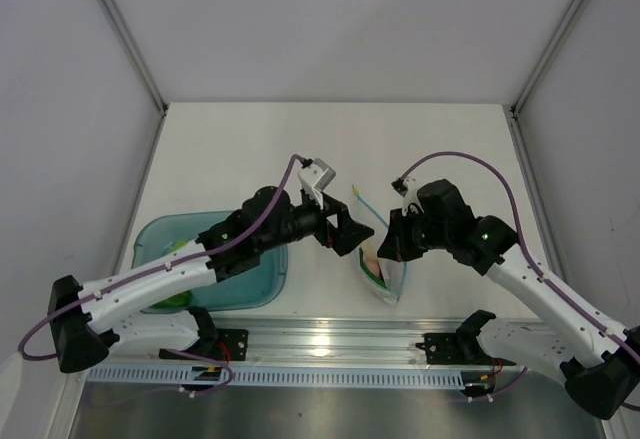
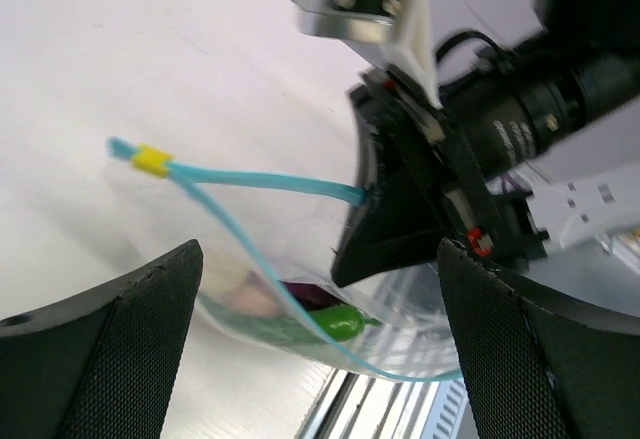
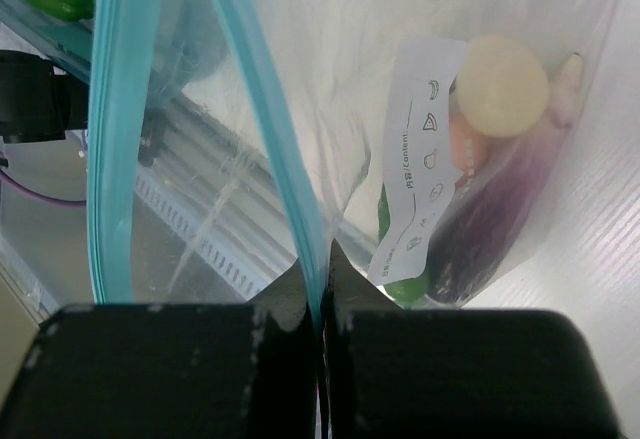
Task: Place the food in the zip-top bag and seal the zipper
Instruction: Place the fake vegetable in the zipper food storage bag, then pick up the fake vegetable from the bin.
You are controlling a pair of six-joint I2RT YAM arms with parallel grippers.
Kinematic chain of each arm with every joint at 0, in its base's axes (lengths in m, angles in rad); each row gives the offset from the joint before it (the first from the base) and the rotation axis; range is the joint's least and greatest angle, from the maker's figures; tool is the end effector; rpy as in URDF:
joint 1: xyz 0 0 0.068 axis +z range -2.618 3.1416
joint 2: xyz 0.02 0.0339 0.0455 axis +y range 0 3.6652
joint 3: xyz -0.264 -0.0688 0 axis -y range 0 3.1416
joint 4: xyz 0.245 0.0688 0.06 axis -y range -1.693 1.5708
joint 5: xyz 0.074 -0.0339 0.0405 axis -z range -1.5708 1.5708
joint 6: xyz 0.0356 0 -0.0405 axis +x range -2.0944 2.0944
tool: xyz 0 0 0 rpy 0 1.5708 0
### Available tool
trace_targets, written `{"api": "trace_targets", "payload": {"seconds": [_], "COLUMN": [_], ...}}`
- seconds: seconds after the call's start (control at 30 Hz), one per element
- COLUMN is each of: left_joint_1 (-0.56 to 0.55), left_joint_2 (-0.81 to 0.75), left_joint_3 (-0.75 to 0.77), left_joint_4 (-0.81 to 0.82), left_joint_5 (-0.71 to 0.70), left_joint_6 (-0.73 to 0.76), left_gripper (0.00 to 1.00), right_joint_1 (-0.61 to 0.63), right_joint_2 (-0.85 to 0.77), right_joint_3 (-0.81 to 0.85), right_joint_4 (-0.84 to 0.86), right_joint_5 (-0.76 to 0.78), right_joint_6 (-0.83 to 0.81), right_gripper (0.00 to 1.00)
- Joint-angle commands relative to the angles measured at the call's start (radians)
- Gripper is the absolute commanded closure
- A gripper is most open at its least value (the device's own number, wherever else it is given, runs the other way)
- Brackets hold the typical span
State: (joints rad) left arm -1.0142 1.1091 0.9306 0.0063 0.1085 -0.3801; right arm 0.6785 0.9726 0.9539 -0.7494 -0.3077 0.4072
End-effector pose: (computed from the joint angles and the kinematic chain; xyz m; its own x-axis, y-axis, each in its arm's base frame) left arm 0.1351 -0.2244 0.3467 -0.4181 -0.0261 -0.9080 0.8026 0.4576 -0.3828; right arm 0.1451 0.1308 0.3121 -0.8007 -0.1607 -0.5771 -0.4907 0.7284 0.4781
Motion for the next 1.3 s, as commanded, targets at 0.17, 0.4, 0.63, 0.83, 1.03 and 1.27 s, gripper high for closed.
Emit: {"api": "trace_targets", "payload": {"seconds": [0.17,0.4,0.63,0.83,1.03,1.27], "left_joint_1": [0.110,0.272,0.434,0.652,0.718,0.847], "left_joint_2": [-0.041,-0.155,-0.296,-0.233,-0.100,-0.002], "left_joint_3": [0.079,0.019,-0.041,-0.006,0.106,0.059], "left_joint_4": [-0.262,-0.373,-0.564,-0.851,-1.094,-1.261], "left_joint_5": [-0.279,-0.383,-0.489,-0.470,-0.575,-0.606], "left_joint_6": [-0.163,-0.313,-0.453,-0.577,-0.812,-1.005], "left_gripper": [0.01,0.00,0.01,0.01,0.01,0.00], "right_joint_1": [-0.005,-0.005,-0.005,-0.005,-0.005,-0.005], "right_joint_2": [0.009,0.029,0.054,0.071,0.081,0.081], "right_joint_3": [0.019,0.026,0.028,0.032,0.048,0.051], "right_joint_4": [-0.028,-0.042,-0.033,-0.036,-0.051,-0.074], "right_joint_5": [0.022,0.022,0.013,-0.002,-0.013,-0.013], "right_joint_6": [-0.016,-0.010,-0.007,-0.028,-0.056,-0.079], "right_gripper": [1.00,1.00,1.00,1.00,1.00,1.00]}}
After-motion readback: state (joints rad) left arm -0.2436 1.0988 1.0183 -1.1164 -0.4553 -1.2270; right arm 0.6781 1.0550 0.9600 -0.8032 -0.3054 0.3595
